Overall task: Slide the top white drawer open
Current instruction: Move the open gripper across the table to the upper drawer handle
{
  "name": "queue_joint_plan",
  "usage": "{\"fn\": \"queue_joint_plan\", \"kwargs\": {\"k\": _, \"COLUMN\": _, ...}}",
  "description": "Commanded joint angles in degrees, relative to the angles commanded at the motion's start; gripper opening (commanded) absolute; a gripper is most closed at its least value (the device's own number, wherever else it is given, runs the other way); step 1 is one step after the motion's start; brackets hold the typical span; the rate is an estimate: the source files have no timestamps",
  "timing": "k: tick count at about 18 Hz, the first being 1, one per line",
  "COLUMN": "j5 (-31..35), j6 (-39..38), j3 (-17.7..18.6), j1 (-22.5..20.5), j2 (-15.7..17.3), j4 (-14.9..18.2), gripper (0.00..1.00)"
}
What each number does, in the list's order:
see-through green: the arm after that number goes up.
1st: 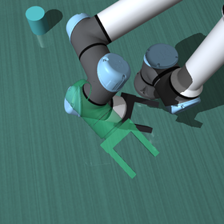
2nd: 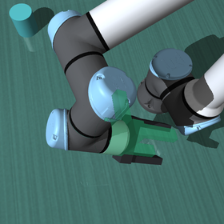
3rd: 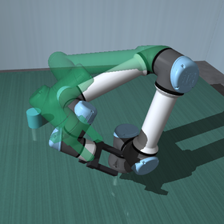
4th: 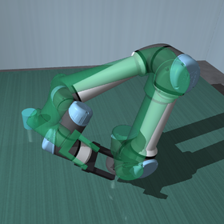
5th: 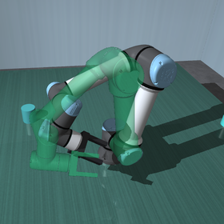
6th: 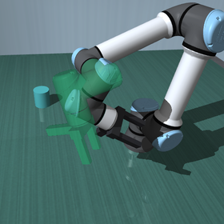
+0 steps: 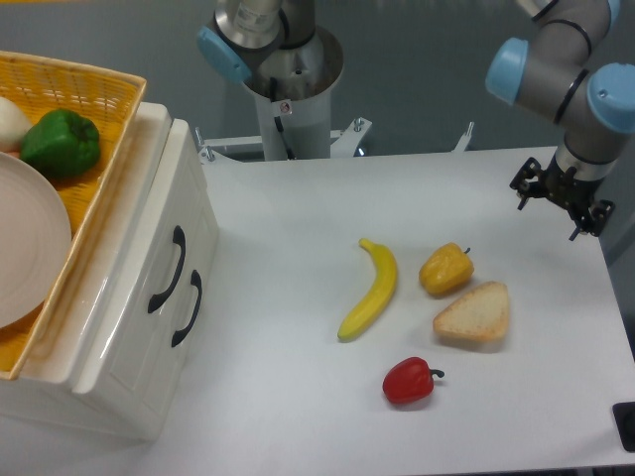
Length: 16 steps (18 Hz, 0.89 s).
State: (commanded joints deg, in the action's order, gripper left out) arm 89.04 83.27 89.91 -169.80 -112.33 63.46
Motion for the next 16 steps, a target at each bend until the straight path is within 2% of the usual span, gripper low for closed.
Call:
{"fn": "queue_joint_plan", "kwargs": {"k": 2, "j5": -1.2, "j6": -4.2, "j3": 1.0, "j1": 0.5, "j2": 0.4, "j4": 0.4, "gripper": 1.00}}
{"fn": "queue_joint_plan", "kwargs": {"k": 5, "j5": -1.2, "j6": -5.2, "j3": 2.8, "j1": 3.2, "j2": 1.8, "j4": 0.7, "gripper": 1.00}}
{"fn": "queue_joint_plan", "kwargs": {"k": 8, "j5": -1.0, "j6": -10.2, "j3": 3.5, "j1": 5.5, "j2": 3.6, "j4": 3.5, "gripper": 1.00}}
{"fn": "queue_joint_plan", "kwargs": {"k": 11, "j5": -1.3, "j6": -14.2, "j3": 2.9, "j1": 7.9, "j2": 4.8, "j4": 7.9, "gripper": 1.00}}
{"fn": "queue_joint_plan", "kwargs": {"k": 14, "j5": -4.3, "j6": -19.6, "j3": 0.0, "j1": 10.1, "j2": 5.2, "j4": 13.6, "gripper": 1.00}}
{"fn": "queue_joint_plan", "kwargs": {"k": 16, "j5": -5.3, "j6": -23.4, "j3": -0.9, "j1": 12.1, "j2": 5.2, "j4": 16.0, "gripper": 1.00}}
